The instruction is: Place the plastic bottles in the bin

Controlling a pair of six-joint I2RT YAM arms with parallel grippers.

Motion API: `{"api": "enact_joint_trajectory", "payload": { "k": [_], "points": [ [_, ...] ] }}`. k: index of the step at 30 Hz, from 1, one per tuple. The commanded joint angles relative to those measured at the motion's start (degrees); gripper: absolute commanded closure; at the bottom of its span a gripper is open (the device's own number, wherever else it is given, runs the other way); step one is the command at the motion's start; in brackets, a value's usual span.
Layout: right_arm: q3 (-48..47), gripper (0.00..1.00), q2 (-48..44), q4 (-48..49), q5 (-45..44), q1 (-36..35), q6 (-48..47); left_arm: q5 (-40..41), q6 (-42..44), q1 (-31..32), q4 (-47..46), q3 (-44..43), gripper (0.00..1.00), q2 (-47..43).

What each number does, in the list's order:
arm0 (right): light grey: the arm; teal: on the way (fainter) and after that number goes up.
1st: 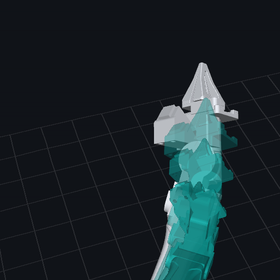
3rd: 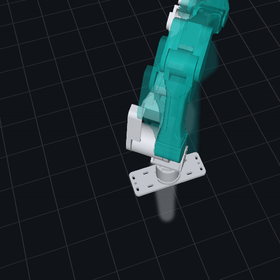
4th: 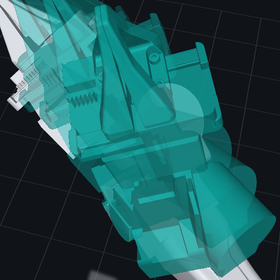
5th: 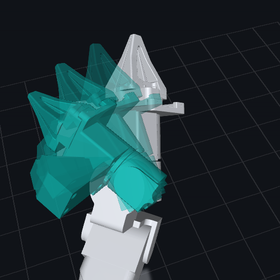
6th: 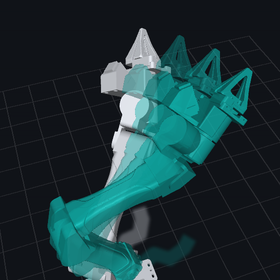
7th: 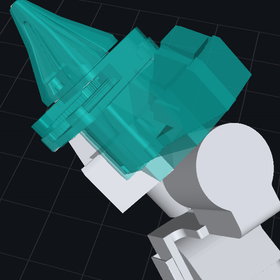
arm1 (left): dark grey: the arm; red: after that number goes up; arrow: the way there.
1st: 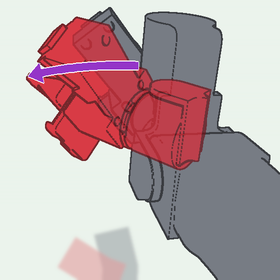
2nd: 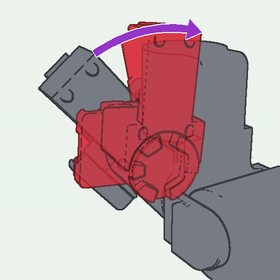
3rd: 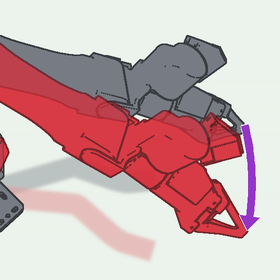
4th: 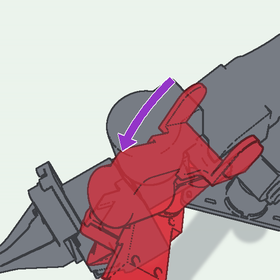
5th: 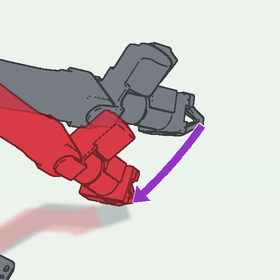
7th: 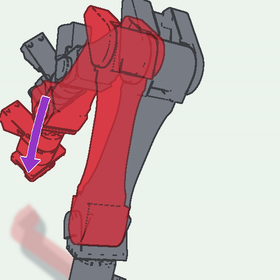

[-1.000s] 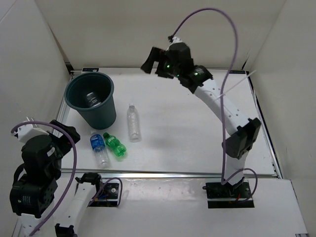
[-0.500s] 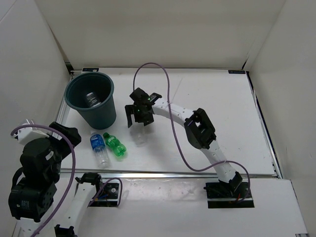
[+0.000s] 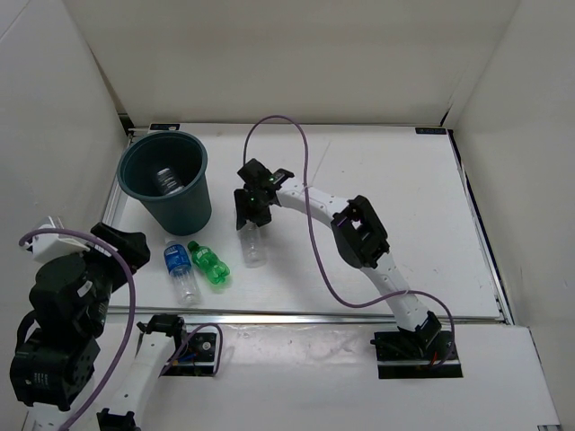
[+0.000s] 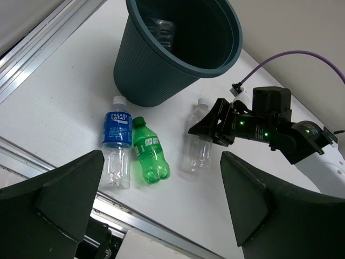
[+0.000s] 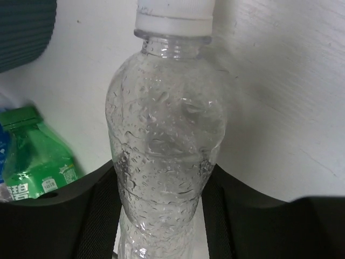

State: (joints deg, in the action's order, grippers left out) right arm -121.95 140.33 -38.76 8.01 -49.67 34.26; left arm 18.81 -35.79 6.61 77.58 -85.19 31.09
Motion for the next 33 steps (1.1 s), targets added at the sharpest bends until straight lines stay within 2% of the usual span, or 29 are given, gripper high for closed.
{"api": "enact_joint_trajectory", "payload": {
  "k": [1,6,9,13,18,21,26,33],
  "points": [
    [2.9,0.63,-3.2,-1.2,-1.8,-0.3,-1.0,-1.0,0.9,0.2,4.4,-1.7,0.0,0.4],
    [3.9,0.65,-15.7,0.2,-5.6,-0.3,-3.8,-1.5,0.9,0.2,4.4,-4.0,0.0,0.4],
    [-2.0,0.65,-19.9,4.2,-5.6,-0.3,-4.5,-2.7,1.4,0.2,4.4,-4.5,0.0,1.7],
    [-9.6,0.64,-20.4,14.8,-6.4,-0.8,-3.0,-3.8,2.0,0.2,4.4,-5.6,0.0,2.3],
    [-21.8,0.59,-12.5,32.7,-6.4,-2.6,0.5,-6.7,3.9,0.2,4.4,-5.6,0.0,4.8],
    [-21.6,0.57,-10.5,44.2,-8.4,-2.6,3.5,-6.7,5.0,0.2,4.4,-6.1,0.0,6.3],
    [-23.9,0.53,-5.3,49.5,-12.2,-2.6,4.1,-6.7,6.3,0.2,4.4,-5.6,0.0,7.5],
    [-24.7,0.47,-1.2,55.3,-12.9,-2.6,3.0,-6.1,7.0,0.2,4.4,-2.9,0.0,9.8]
  ]
}}
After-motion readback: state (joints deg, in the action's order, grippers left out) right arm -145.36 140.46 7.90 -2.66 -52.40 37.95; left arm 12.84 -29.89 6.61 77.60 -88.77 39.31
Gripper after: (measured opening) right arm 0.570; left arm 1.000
